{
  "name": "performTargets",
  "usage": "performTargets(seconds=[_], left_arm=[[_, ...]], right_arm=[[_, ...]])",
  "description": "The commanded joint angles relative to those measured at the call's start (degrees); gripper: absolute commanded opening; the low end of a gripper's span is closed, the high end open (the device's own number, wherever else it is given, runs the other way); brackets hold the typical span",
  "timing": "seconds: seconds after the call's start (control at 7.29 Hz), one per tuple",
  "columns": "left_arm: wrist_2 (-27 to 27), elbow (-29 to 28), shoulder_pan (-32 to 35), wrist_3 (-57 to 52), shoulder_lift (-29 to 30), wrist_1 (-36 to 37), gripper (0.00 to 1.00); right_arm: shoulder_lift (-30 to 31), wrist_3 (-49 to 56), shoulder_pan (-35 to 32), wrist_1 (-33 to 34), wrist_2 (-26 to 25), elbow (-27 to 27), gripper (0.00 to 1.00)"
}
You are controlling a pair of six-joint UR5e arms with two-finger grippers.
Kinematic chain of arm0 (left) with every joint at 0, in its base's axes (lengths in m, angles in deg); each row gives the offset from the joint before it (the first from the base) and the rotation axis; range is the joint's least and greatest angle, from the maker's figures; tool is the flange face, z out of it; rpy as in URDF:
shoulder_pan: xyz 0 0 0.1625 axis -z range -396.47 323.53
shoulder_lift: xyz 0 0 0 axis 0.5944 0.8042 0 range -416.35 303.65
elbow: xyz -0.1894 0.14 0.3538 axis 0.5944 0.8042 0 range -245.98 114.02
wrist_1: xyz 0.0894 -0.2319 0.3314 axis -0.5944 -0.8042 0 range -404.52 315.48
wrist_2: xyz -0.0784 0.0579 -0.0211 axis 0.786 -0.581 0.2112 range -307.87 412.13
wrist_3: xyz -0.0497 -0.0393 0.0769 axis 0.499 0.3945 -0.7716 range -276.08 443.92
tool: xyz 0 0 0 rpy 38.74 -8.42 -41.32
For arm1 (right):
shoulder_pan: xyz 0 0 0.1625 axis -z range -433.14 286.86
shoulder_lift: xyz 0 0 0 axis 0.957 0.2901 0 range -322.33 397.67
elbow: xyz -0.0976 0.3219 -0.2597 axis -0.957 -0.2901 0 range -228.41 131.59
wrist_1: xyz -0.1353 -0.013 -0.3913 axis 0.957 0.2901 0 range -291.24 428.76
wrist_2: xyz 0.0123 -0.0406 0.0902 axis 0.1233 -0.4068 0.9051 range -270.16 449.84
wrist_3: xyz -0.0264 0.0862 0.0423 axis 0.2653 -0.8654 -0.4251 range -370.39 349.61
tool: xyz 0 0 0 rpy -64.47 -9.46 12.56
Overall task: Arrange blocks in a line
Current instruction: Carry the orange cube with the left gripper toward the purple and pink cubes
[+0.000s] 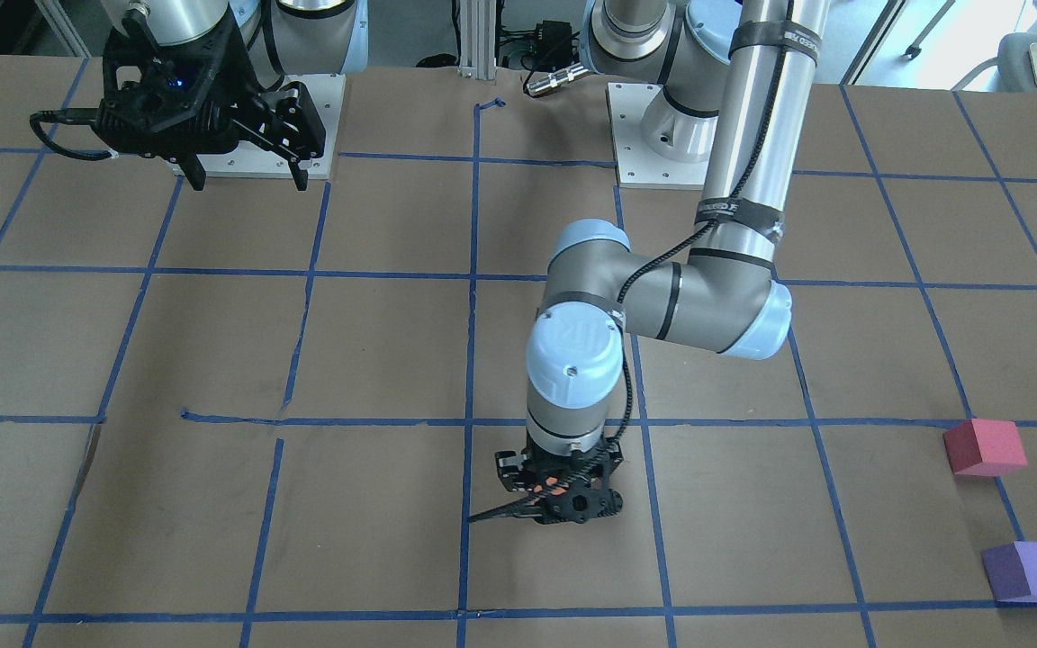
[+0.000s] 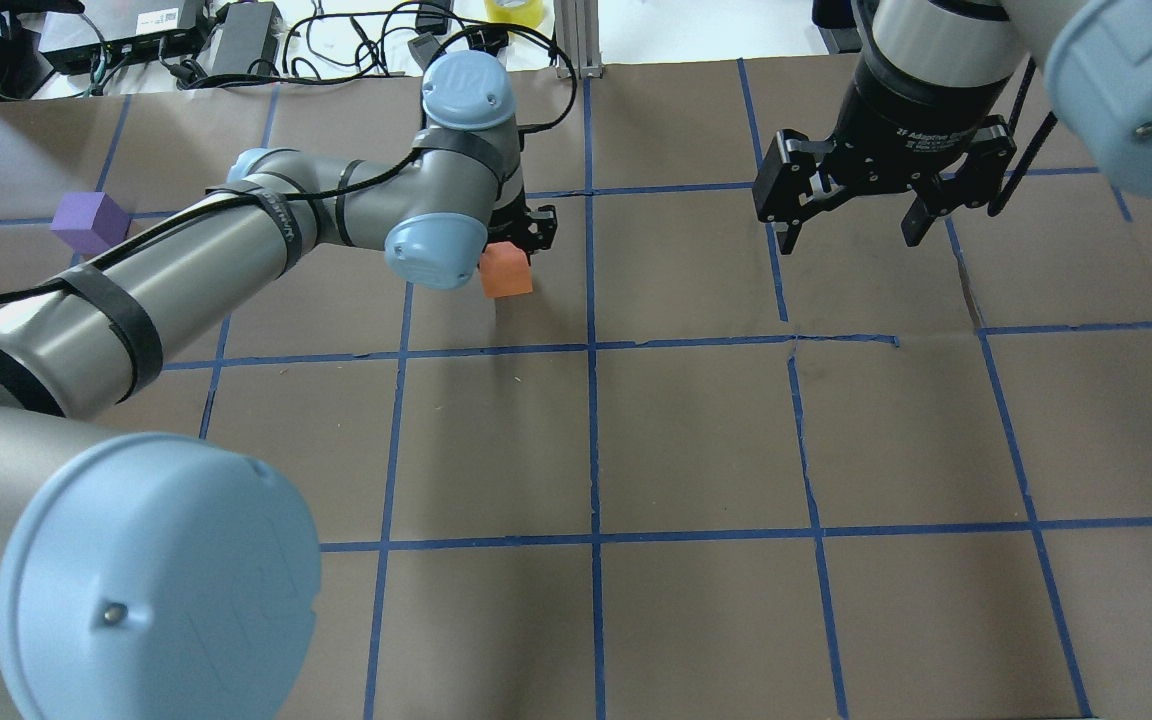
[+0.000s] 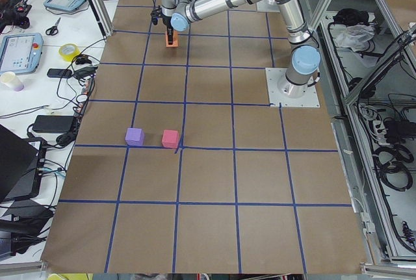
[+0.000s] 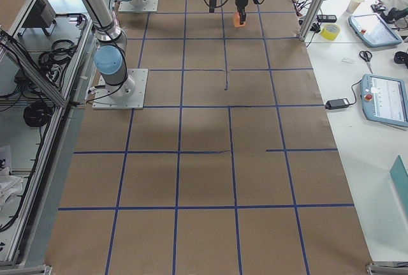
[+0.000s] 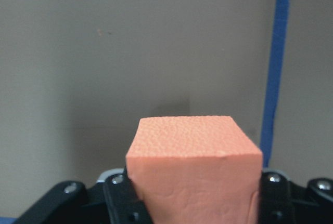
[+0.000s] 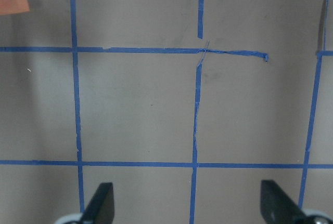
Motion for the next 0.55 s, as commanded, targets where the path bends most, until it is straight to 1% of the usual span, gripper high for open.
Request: performTargets(seconds=[0.0,0.14,0.27,0.41], left_arm=[[2.0,-1.3,-10.7,-11.3,-0.4,-0.8,0.00],[2.2,-2.5,-15.5,-20.2,-0.5,-0.9,0.00],[0.8,-3.5,-18.9,-21.3,0.3,-1.7,0.00],[-3.1,-5.0,-23.0,-22.3,0.5,-4.5,0.00]], right_arm=[[0.0,0.1,0.2,0.0,-0.1,-0.1,1.00],[-0.1,0.1,0.2,0.0,0.0,0.0,1.00],[0.0,0.1,-0.1,0.0,0.0,0.1,1.00],[-0.1,0.1,0.2,0.1,-0.1,0.0,1.00]])
